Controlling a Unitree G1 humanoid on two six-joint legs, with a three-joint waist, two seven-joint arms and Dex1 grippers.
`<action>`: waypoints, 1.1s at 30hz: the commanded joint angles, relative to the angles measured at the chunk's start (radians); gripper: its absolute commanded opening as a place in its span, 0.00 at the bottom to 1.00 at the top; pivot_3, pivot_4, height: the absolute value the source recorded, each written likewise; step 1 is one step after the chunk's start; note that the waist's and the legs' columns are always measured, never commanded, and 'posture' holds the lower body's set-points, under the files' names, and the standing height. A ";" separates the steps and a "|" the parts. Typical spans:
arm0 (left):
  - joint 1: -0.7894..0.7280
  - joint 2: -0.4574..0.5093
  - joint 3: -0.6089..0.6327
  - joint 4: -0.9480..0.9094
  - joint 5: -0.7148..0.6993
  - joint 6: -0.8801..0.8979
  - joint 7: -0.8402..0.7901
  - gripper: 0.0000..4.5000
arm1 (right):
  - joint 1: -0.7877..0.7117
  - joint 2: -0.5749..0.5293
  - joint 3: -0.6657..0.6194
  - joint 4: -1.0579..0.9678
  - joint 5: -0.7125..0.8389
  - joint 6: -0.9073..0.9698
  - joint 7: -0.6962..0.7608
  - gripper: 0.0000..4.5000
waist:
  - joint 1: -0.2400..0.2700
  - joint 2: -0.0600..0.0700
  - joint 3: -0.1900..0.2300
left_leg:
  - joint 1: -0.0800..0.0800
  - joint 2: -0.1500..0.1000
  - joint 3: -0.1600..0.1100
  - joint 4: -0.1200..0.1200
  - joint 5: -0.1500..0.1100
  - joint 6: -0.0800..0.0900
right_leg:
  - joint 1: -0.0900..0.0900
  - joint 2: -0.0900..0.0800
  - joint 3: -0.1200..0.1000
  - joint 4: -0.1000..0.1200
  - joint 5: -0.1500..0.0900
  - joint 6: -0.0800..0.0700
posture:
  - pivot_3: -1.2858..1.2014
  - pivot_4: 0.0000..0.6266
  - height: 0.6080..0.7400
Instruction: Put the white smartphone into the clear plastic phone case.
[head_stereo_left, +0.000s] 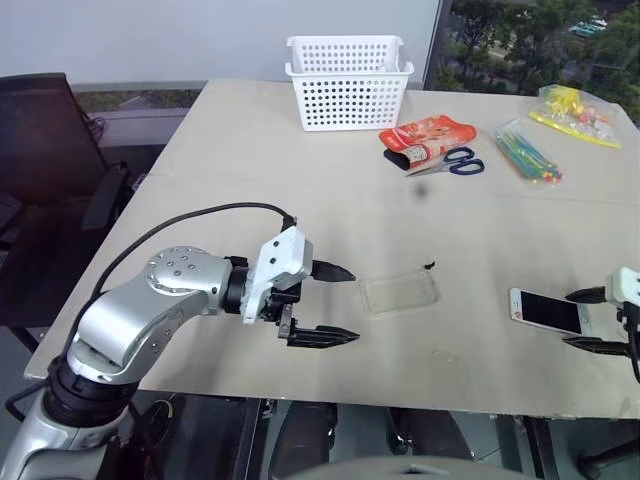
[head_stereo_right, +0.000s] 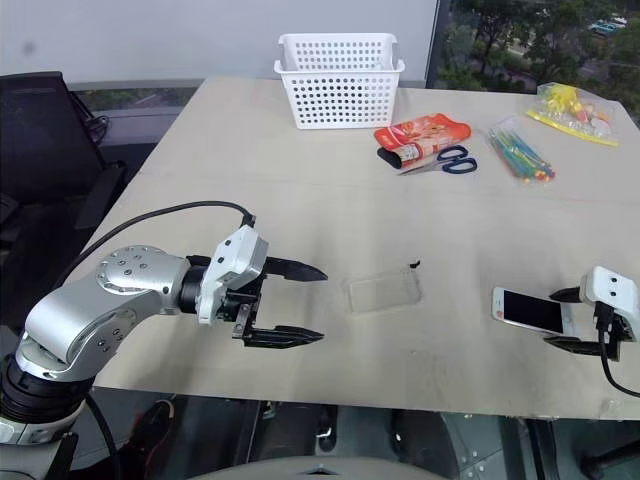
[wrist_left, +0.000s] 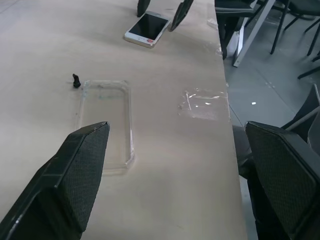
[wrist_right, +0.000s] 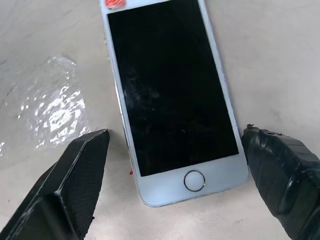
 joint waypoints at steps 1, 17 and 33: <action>-0.007 -0.003 -0.003 0.001 0.006 -0.022 -0.008 0.99 | 0.048 -0.007 0.075 0.015 -0.070 -0.038 0.017 1.00 | 0.003 -0.001 -0.001 | 0.000 0.000 0.000 0.000 0.000 0.000 | 0.000 0.000 0.000 0.000 0.000 0.000 | 0.52 0.24 1.00; -0.017 -0.002 -0.012 0.016 0.020 -0.033 -0.019 1.00 | 0.062 -0.012 0.067 -0.055 -0.018 0.111 0.023 0.63 | 0.021 -0.009 -0.006 | 0.000 0.000 -0.002 0.001 -0.003 -0.005 | 0.000 -0.001 0.000 -0.001 0.000 0.000 | 0.52 0.24 1.00; -0.130 -0.057 -0.072 0.242 0.174 -0.156 -0.040 1.00 | -0.384 0.099 0.239 -0.645 0.072 0.447 0.010 0.63 | -0.001 0.008 0.004 | 0.004 -0.001 -0.001 0.000 -0.003 -0.005 | -0.002 0.001 0.005 0.002 0.002 -0.003 | 0.52 0.24 1.00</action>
